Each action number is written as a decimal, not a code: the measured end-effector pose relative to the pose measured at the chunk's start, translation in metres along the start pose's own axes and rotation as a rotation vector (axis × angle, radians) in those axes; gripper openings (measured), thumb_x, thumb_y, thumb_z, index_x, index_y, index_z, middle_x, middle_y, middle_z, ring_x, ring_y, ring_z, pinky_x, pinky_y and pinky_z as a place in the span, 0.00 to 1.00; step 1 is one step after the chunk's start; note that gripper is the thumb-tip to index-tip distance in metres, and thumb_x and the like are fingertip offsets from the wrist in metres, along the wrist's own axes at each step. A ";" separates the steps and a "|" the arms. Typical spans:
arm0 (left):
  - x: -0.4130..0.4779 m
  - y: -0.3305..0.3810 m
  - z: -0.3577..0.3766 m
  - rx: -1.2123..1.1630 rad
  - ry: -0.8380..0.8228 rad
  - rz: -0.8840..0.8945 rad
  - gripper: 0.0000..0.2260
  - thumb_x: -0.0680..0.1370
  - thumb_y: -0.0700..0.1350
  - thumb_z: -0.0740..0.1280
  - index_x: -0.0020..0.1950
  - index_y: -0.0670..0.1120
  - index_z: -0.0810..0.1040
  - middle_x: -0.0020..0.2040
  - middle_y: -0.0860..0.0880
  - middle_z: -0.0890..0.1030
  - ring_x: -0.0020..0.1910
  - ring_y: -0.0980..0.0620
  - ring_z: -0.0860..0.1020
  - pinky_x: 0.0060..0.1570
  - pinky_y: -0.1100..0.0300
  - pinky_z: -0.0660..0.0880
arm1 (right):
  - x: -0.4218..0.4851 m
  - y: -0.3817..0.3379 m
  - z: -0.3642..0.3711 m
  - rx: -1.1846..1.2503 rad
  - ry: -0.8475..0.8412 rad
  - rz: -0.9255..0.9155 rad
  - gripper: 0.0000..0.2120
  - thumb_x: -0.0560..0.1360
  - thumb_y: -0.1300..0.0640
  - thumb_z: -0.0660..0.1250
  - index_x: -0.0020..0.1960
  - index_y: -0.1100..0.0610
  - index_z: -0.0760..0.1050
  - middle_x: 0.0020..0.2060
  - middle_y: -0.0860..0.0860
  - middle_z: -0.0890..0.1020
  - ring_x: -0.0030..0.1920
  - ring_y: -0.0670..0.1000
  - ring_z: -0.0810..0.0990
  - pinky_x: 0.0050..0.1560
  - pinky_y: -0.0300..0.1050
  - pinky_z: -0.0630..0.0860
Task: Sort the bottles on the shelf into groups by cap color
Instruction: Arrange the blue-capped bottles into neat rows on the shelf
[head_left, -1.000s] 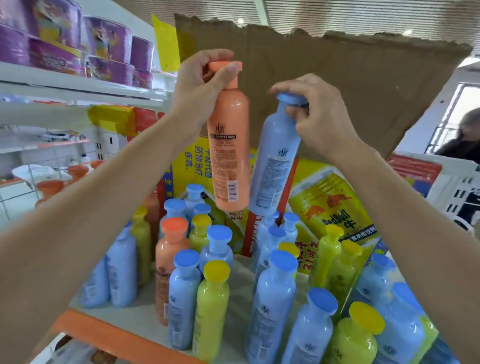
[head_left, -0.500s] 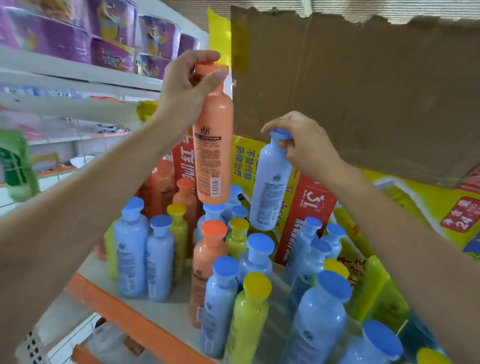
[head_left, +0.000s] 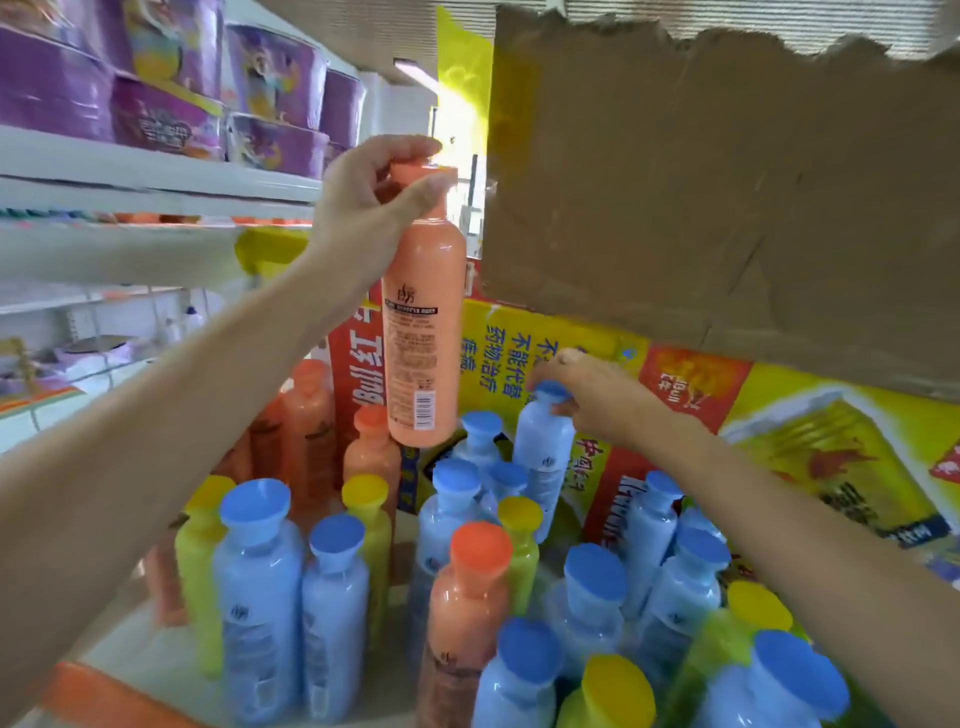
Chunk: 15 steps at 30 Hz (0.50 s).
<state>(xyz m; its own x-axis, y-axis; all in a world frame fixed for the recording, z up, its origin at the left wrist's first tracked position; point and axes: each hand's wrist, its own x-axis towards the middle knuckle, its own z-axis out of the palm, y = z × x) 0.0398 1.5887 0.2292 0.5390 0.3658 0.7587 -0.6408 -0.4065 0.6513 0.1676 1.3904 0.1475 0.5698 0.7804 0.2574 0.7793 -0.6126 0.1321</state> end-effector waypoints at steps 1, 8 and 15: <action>0.002 -0.004 -0.002 -0.007 -0.010 -0.004 0.12 0.72 0.45 0.70 0.54 0.48 0.76 0.44 0.52 0.79 0.39 0.64 0.76 0.43 0.70 0.72 | 0.002 -0.002 0.005 -0.023 -0.026 0.007 0.19 0.75 0.59 0.66 0.63 0.47 0.70 0.57 0.53 0.72 0.57 0.56 0.74 0.51 0.50 0.73; 0.004 -0.028 -0.010 -0.081 -0.092 -0.044 0.14 0.69 0.49 0.70 0.53 0.51 0.76 0.48 0.49 0.79 0.43 0.60 0.77 0.45 0.68 0.73 | 0.006 -0.011 0.031 -0.112 -0.138 -0.011 0.18 0.75 0.57 0.65 0.64 0.47 0.69 0.55 0.52 0.73 0.55 0.54 0.74 0.41 0.43 0.64; 0.003 -0.033 -0.008 -0.113 -0.111 -0.047 0.12 0.68 0.49 0.69 0.50 0.53 0.76 0.44 0.52 0.78 0.40 0.63 0.76 0.44 0.70 0.73 | 0.005 -0.010 0.045 -0.158 -0.160 -0.038 0.21 0.76 0.55 0.63 0.68 0.48 0.66 0.56 0.54 0.71 0.57 0.55 0.73 0.41 0.43 0.63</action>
<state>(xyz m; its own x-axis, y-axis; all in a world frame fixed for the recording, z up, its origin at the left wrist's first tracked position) 0.0579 1.6098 0.2097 0.6231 0.2849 0.7284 -0.6674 -0.2918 0.6851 0.1742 1.4064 0.1047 0.5849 0.8054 0.0957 0.7575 -0.5846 0.2906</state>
